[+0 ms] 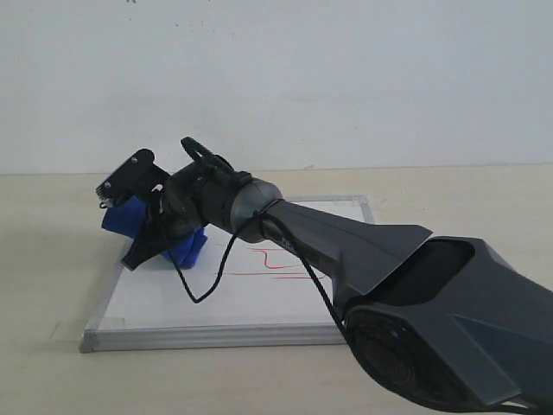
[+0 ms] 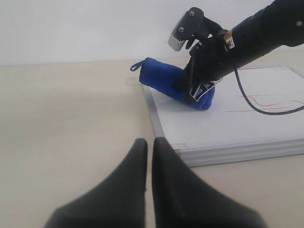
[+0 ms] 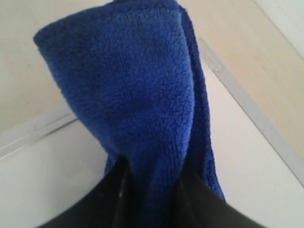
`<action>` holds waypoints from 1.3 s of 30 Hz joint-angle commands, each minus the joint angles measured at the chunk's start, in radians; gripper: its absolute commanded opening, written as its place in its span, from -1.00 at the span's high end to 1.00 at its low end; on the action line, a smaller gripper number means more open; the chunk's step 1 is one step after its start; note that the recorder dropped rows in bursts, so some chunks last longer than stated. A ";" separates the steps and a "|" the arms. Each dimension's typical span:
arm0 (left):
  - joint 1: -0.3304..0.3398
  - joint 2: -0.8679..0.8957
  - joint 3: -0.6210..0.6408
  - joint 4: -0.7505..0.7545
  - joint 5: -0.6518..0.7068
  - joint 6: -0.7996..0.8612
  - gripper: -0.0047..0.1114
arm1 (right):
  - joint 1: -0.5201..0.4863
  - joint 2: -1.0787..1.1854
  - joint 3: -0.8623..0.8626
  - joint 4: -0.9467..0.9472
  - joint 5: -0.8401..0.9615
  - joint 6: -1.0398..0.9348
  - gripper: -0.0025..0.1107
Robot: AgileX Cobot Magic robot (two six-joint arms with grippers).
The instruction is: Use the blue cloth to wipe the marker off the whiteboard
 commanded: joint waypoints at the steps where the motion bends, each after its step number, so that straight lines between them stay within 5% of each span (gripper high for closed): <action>1: 0.003 -0.004 -0.002 -0.002 -0.011 0.005 0.85 | -0.001 0.000 0.003 -0.253 0.069 0.253 0.96; 9: 0.003 -0.004 -0.002 -0.002 -0.011 0.005 0.85 | -0.001 0.000 0.003 -0.472 0.150 0.474 0.96; 21: 0.003 -0.004 -0.002 -0.002 -0.011 0.005 0.85 | -0.001 0.000 0.003 -0.110 -0.130 0.266 0.96; 34: 0.003 -0.004 -0.002 -0.002 -0.011 0.005 0.85 | 0.000 0.041 0.003 -0.048 -0.096 0.233 0.96; 39: 0.003 -0.004 -0.002 -0.002 -0.011 0.005 0.85 | 0.000 0.043 0.003 -0.218 0.051 0.328 0.96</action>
